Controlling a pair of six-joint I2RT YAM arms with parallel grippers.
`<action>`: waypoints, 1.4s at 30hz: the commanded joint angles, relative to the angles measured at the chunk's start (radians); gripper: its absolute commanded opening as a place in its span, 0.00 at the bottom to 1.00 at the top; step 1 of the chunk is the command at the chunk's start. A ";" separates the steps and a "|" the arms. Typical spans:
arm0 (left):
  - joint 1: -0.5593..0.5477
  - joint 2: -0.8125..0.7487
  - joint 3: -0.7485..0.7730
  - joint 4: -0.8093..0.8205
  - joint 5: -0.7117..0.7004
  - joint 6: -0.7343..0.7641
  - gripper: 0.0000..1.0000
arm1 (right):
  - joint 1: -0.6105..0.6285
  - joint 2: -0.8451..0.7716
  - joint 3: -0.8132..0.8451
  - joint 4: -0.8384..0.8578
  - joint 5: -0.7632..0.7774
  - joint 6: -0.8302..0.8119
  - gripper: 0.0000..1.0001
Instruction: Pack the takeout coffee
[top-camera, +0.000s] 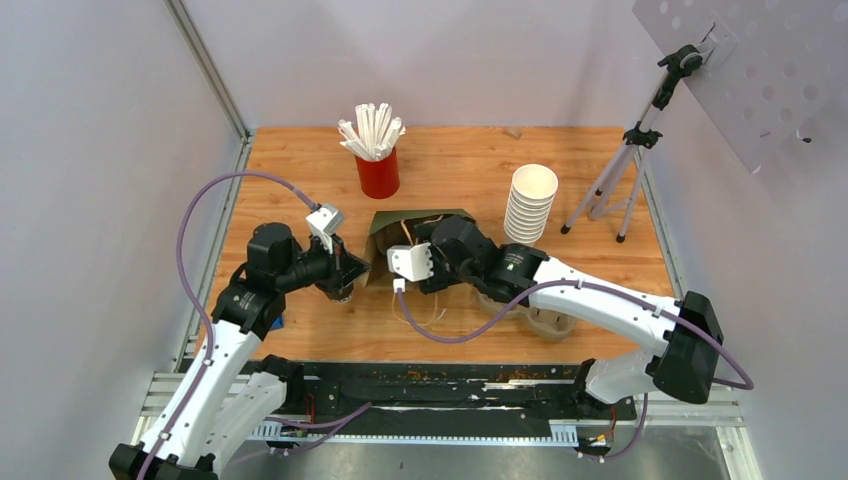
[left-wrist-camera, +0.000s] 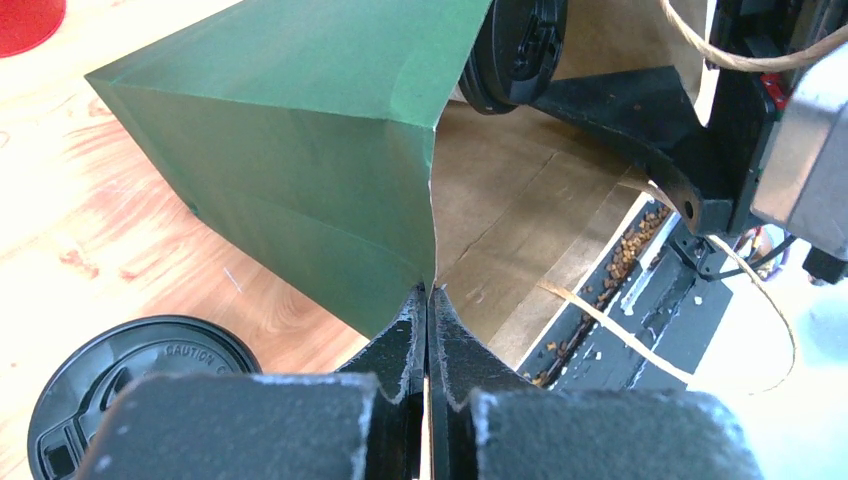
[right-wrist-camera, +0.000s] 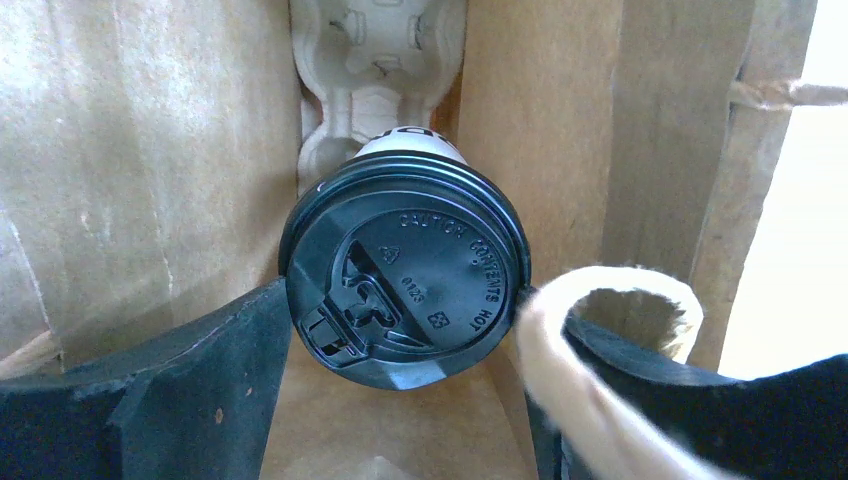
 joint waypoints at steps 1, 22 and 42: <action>-0.004 0.011 0.009 0.068 0.043 -0.003 0.00 | -0.021 -0.034 -0.015 0.068 -0.011 -0.028 0.74; -0.004 0.028 -0.023 0.112 0.098 -0.065 0.00 | -0.081 0.030 -0.034 0.107 -0.043 -0.103 0.75; -0.004 0.037 -0.058 0.148 0.104 -0.102 0.00 | -0.034 0.047 -0.082 0.093 0.009 -0.189 0.74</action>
